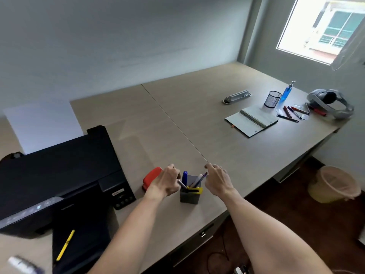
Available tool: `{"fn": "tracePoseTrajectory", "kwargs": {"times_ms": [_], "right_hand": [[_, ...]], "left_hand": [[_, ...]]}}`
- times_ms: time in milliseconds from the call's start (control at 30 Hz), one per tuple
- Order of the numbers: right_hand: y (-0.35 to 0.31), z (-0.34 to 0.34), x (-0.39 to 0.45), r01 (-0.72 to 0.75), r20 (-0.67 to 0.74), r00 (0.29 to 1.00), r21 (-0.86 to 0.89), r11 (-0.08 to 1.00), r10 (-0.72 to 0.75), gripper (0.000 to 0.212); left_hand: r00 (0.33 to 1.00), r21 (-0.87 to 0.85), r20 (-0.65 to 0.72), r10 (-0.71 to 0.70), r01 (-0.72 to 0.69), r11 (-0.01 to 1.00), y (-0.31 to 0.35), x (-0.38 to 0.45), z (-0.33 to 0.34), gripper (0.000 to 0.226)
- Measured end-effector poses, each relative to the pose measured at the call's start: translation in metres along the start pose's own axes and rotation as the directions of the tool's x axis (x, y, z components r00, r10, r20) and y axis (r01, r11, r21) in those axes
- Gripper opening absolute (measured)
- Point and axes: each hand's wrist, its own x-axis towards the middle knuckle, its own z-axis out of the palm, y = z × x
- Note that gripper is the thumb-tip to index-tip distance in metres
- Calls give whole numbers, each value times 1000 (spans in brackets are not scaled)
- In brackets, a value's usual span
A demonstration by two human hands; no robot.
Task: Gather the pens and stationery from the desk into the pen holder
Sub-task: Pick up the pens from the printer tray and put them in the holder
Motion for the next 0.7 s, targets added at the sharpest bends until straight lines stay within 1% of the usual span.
{"fn": "tracePoseTrajectory", "kwargs": {"times_ms": [133,233,400,467,533,700], "right_hand": [[10,-5,0,0,7,1000,31,1000,0,49],[17,-8,2,-21,-13,1000,34,999,22,49],[18,-9,10,-32,1,999,57,998,32,42],[13,-6,16,-7,-1,1000,62,998,7,34],[1,-1,23,36,4,999,73,997,-36,27],[-47,34,23,180,29,983,80,980,-182,14]], "left_hand": [[1000,-45,9,23,-23,999,1,6,10,29],[999,-66,12,38,-37,997,3,8,13,30],[999,-101,-26,25,-27,995,-5,4,14,37],[998,-111,-62,-10,3,994,-15,-6,13,38],[993,-131,-103,-56,42,990,-28,-21,10,33],[948,-230,-198,-250,203,952,-81,-84,3,21]]}}
